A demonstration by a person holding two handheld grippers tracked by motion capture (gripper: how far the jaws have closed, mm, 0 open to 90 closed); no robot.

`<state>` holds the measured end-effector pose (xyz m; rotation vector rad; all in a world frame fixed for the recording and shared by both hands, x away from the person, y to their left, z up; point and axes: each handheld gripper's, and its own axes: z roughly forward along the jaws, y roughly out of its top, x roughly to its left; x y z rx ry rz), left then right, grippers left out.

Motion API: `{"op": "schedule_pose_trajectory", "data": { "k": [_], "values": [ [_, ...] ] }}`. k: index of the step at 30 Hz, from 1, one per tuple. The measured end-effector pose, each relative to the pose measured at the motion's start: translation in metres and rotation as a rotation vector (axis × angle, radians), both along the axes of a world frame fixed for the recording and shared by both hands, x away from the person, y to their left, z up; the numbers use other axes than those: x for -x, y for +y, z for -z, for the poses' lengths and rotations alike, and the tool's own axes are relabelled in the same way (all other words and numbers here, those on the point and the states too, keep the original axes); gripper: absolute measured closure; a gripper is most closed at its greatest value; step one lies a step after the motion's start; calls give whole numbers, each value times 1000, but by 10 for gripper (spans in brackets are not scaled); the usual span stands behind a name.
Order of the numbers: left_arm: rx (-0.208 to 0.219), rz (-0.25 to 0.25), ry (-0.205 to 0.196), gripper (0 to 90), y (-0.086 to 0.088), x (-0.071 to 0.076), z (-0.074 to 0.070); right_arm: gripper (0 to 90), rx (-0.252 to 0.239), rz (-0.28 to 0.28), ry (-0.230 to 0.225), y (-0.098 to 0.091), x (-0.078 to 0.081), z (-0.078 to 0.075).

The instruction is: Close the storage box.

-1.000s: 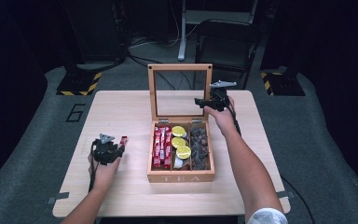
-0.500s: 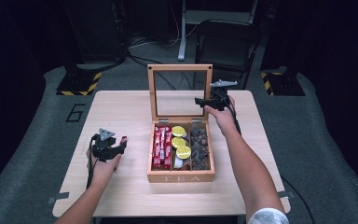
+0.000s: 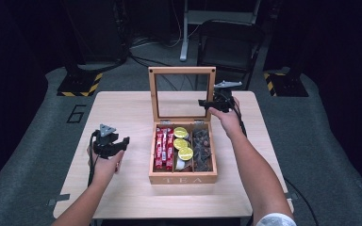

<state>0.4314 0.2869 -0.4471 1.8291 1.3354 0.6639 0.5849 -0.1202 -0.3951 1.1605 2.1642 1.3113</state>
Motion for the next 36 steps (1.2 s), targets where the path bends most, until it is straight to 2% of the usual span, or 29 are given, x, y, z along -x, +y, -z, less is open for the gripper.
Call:
{"op": "schedule_pose_trajectory", "data": {
  "k": [8, 9, 12, 19, 20, 21, 23, 25, 27, 31, 32, 36],
  "values": [
    [9, 30, -22, 475, -12, -2, -18, 455, 12, -10, 0, -1, 8, -3],
    [9, 35, -21, 474, -14, -2, -20, 454, 18, -15, -11, -2, 8, -3],
    [3, 52, -25, 471, -20, -5, -26, 452, 12, -9, -8, -1, 11, -3],
    [-4, 94, -35, 466, -34, -13, -42, 447, 22, -12, -34, -1, 16, -2],
    [-8, 102, -44, 466, -35, -15, -45, 446, 14, -5, -25, 0, 18, -2],
    [15, 102, -37, 464, -37, -16, -47, 443, 19, -11, -38, 0, 20, -2],
    [32, 114, -37, 463, -40, -19, -51, 441, 19, -11, -40, 0, 22, -2],
    [47, 119, -49, 460, -44, -21, -57, 439, 20, -13, -44, 0, 25, -3],
    [33, 135, -59, 458, -47, -22, -63, 439, 17, -20, -45, -1, 30, -3],
    [37, 152, -77, 453, -57, -27, -74, 436, 8, -21, -52, -1, 33, -1],
    [34, 160, -85, 450, -60, -29, -78, 436, 6, -26, -65, -2, 35, 0],
    [48, 178, -122, 439, -69, -34, -91, 434, -3, -28, -66, -3, 37, 1]
  ]
}}
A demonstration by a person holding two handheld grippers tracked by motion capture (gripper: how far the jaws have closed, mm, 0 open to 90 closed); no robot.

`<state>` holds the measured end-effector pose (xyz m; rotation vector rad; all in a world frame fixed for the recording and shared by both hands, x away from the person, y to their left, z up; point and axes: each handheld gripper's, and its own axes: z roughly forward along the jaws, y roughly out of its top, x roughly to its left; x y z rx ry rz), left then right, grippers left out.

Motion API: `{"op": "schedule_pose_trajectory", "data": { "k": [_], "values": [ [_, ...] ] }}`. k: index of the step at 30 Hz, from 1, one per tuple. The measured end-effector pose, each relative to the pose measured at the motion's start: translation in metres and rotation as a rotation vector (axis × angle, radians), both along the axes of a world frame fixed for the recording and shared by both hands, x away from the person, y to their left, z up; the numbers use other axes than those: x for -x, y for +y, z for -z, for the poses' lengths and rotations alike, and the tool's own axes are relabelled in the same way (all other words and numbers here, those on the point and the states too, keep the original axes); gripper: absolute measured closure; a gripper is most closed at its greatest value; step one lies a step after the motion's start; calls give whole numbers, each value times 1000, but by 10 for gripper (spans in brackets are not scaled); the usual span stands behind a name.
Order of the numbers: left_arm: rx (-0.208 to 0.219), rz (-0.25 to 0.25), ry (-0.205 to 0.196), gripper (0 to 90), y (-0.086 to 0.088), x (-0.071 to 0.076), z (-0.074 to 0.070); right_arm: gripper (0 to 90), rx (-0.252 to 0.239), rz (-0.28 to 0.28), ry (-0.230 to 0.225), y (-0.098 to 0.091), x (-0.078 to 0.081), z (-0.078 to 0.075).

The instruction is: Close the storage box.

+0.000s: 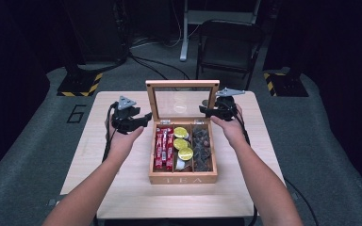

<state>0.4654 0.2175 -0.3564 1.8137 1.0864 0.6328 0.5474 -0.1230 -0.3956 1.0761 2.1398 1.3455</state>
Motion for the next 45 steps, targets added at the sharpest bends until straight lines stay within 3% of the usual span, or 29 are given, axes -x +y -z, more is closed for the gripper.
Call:
{"op": "schedule_pose_trajectory", "data": {
  "k": [4, 12, 18, 27, 45],
  "values": [
    [-2, 5, -4, 435, -8, -4, -7, 433, -4, -10, 1, -1, 4, 1],
    [15, 1, -55, 427, -14, -5, -22, 431, 3, -22, -5, -2, 11, 1],
    [3, 20, -108, 518, -14, 0, -33, 428, -2, -24, -18, -3, 12, 3],
    [30, 12, -110, 628, -12, 0, -37, 435, -19, -37, -24, -4, 15, 5],
    [-5, 26, -104, 633, -14, 12, -36, 424, -5, -49, -22, -16, 29, 0]
  ]
}}
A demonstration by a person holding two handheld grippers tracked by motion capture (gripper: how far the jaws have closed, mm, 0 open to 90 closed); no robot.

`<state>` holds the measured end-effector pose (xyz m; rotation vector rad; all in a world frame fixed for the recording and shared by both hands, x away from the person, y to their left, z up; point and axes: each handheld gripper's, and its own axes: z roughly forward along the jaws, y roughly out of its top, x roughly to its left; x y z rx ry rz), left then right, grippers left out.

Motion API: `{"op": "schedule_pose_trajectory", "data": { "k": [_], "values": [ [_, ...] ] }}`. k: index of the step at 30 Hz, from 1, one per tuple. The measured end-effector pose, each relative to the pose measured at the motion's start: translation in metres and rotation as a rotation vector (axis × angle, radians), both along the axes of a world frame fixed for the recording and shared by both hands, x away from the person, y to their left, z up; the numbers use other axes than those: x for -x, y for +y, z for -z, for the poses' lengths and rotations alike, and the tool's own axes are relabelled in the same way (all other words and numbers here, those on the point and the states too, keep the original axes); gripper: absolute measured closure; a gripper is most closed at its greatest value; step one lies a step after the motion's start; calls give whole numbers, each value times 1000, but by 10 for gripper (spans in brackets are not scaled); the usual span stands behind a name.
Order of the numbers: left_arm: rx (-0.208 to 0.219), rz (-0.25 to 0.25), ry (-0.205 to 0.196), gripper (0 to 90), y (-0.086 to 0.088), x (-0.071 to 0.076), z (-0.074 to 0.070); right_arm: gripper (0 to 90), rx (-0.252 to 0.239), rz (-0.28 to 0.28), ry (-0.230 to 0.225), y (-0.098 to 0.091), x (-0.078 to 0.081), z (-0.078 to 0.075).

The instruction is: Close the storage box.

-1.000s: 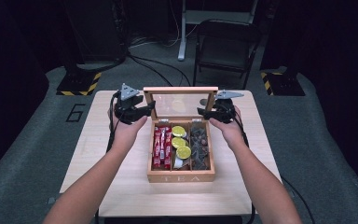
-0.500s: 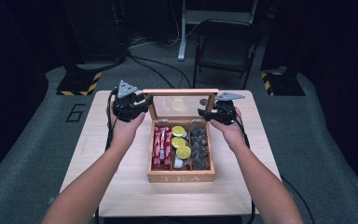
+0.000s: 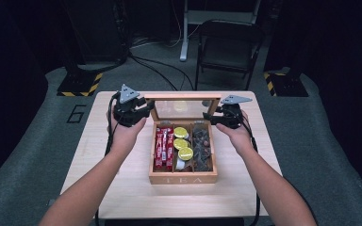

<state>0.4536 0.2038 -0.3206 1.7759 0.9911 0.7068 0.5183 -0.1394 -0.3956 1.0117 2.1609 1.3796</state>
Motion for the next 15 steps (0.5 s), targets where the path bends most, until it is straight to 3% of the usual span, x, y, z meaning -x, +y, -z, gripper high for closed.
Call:
{"op": "schedule_pose_trajectory", "data": {
  "k": [5, 15],
  "values": [
    [-5, 12, 9, 631, 1, 5, 1, 420, -14, -22, -17, -5, 6, -7],
    [-3, 29, 5, 624, 3, 17, 8, 418, 21, -36, -24, -13, 27, -19]
  ]
}}
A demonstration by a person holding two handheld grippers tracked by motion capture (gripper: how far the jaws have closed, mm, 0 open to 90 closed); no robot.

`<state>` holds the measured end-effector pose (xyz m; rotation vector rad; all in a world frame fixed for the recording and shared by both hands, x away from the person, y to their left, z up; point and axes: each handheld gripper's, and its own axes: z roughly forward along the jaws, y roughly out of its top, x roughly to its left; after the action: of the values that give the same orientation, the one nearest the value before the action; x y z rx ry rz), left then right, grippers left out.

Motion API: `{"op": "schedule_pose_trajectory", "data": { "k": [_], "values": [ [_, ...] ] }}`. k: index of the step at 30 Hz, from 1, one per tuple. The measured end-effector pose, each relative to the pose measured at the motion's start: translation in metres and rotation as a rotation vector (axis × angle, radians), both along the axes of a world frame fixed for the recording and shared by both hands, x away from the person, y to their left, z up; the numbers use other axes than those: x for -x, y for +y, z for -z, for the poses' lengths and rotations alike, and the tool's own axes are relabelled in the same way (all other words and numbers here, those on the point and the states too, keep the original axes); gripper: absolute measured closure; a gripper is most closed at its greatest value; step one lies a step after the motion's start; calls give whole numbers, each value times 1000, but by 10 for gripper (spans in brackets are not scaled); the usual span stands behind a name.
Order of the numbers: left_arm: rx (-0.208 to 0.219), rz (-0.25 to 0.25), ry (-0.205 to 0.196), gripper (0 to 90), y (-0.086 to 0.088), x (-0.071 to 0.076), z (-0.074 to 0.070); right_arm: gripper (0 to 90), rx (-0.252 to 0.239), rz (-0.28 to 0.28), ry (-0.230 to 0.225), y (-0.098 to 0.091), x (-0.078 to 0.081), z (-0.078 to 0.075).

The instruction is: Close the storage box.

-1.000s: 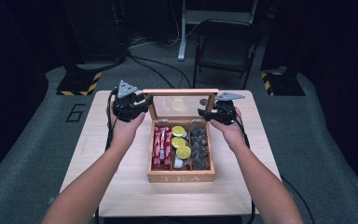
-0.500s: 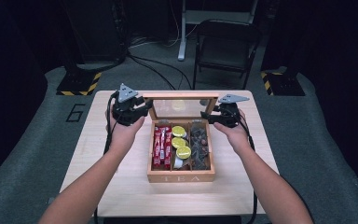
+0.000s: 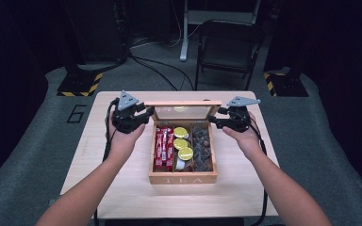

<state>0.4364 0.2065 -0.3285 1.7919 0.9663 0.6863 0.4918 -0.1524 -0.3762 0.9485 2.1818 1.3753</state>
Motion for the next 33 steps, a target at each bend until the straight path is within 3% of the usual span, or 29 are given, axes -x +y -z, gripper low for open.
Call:
{"op": "schedule_pose_trajectory", "data": {
  "k": [10, 20, 25, 33],
  "values": [
    [15, 12, 10, 615, 3, 12, 8, 401, 31, -25, -39, 4, 29, -16],
    [3, 29, -3, 611, 4, 25, 17, 464, 46, -18, -50, 0, 53, -21],
    [12, 32, 0, 608, 4, 30, 21, 476, 48, -22, -80, -1, 60, -22],
    [-11, 53, -3, 604, 5, 41, 30, 505, -1, -31, -87, -3, 70, -21]
  ]
}}
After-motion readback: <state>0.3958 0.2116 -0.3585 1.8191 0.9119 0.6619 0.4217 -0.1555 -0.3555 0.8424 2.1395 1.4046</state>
